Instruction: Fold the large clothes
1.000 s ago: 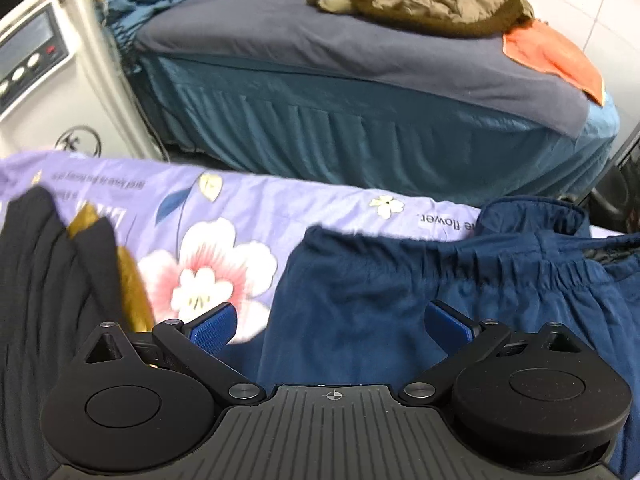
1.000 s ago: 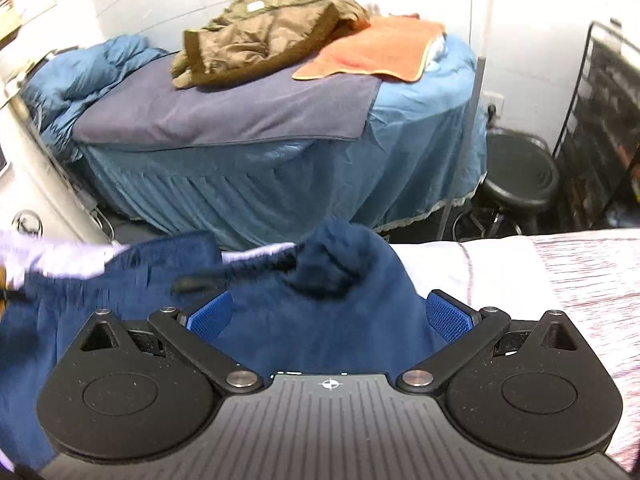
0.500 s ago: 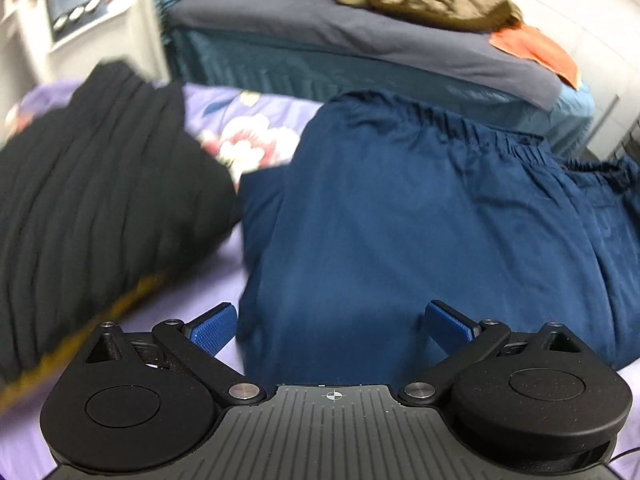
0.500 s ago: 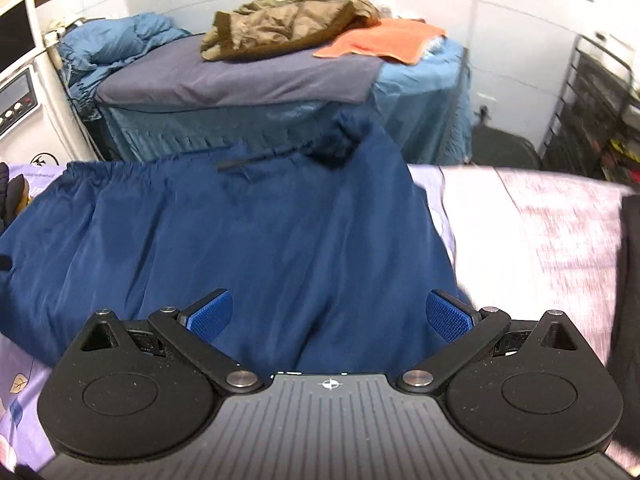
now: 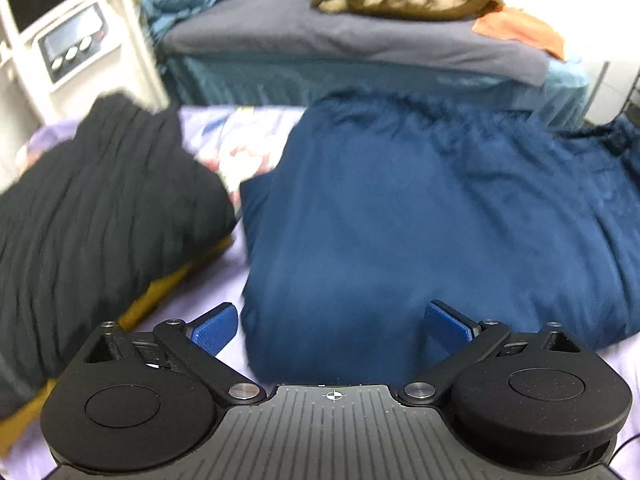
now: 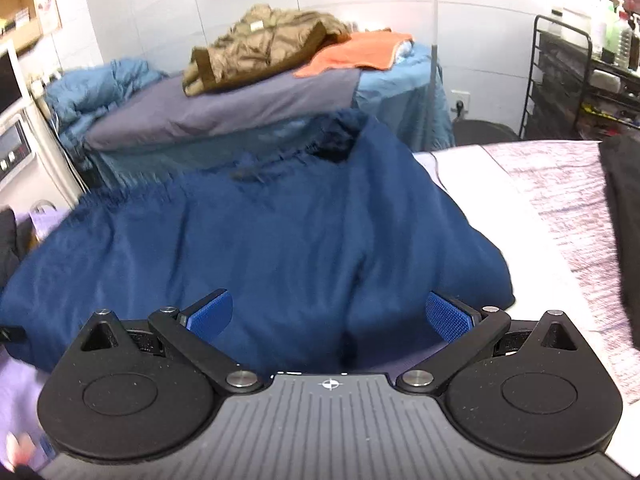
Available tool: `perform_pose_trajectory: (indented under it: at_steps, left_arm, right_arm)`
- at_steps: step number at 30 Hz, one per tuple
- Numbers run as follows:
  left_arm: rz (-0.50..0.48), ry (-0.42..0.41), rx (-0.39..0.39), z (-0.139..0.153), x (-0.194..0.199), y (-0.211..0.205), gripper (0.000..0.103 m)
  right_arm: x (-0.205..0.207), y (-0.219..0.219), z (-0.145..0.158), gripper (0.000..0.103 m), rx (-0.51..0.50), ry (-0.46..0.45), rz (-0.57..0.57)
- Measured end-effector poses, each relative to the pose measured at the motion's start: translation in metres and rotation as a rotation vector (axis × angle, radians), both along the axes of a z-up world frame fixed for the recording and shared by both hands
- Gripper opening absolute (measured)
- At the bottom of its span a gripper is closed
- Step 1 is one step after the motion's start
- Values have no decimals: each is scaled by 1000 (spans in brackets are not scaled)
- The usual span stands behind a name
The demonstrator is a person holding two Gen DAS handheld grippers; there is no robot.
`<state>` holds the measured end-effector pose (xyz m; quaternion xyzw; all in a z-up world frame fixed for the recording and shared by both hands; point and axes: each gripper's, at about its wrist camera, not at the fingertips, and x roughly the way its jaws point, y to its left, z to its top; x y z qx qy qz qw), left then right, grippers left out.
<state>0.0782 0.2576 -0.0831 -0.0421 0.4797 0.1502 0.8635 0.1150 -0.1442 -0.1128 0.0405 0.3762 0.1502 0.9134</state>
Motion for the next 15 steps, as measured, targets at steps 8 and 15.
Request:
perform_pose_trajectory:
  at_steps: [8, 15]
  left_arm:
    - [-52, 94, 64, -28, 25, -4, 103]
    - [108, 154, -134, -47, 34, 50, 103]
  right_arm:
    - [34, -7, -19, 102, 37, 114, 62]
    - [55, -28, -42, 102, 4, 147, 6]
